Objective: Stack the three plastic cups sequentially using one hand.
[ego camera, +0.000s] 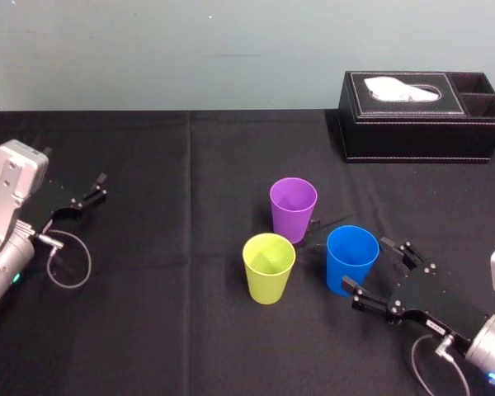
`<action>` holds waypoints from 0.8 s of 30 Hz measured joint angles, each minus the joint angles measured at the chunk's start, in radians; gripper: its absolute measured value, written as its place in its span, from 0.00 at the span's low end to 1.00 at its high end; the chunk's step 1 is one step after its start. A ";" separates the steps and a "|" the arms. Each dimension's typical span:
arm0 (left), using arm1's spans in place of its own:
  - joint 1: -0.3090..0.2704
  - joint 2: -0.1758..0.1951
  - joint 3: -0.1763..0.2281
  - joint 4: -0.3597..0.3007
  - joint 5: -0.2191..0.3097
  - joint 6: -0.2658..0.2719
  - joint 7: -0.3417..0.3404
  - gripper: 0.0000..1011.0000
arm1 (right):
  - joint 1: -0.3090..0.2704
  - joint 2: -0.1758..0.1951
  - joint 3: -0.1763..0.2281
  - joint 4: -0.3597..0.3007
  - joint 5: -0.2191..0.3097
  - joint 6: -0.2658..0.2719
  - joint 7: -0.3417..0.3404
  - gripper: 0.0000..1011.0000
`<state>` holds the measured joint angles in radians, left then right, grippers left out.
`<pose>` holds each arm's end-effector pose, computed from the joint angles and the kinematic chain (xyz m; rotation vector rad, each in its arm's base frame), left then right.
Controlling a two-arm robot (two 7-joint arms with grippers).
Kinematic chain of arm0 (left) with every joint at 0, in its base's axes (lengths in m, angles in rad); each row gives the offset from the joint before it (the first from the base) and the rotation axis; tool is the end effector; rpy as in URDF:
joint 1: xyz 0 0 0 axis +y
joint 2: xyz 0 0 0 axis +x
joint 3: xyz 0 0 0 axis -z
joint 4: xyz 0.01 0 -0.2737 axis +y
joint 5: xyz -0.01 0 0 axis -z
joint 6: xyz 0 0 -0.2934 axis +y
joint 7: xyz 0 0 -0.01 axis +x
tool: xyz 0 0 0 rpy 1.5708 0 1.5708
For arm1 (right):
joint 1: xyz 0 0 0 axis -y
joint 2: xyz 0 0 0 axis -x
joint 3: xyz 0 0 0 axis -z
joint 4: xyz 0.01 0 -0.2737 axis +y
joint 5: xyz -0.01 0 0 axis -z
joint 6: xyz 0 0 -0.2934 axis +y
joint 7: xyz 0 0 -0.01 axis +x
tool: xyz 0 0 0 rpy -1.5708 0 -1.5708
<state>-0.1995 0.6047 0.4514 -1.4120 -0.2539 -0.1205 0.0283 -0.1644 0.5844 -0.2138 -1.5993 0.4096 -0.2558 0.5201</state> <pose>0.3409 0.0775 -0.2862 0.3045 -0.2850 1.2480 0.2590 -0.0959 -0.3102 -0.1041 -0.0767 -0.8164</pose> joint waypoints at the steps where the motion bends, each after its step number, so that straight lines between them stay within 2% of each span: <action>1: 0.000 0.000 0.000 0.000 0.000 0.000 0.000 1.00 | 0.002 -0.002 0.000 0.002 -0.001 0.001 0.002 0.99; 24: 0.000 0.000 0.000 0.000 0.000 0.000 0.000 1.00 | 0.079 -0.048 -0.025 0.075 -0.018 0.022 0.022 0.99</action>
<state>-0.1996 0.6047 0.4514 -1.4120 -0.2539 -0.1205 0.0283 -0.0854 0.5367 -0.2383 -1.5242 0.3916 -0.2333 0.5425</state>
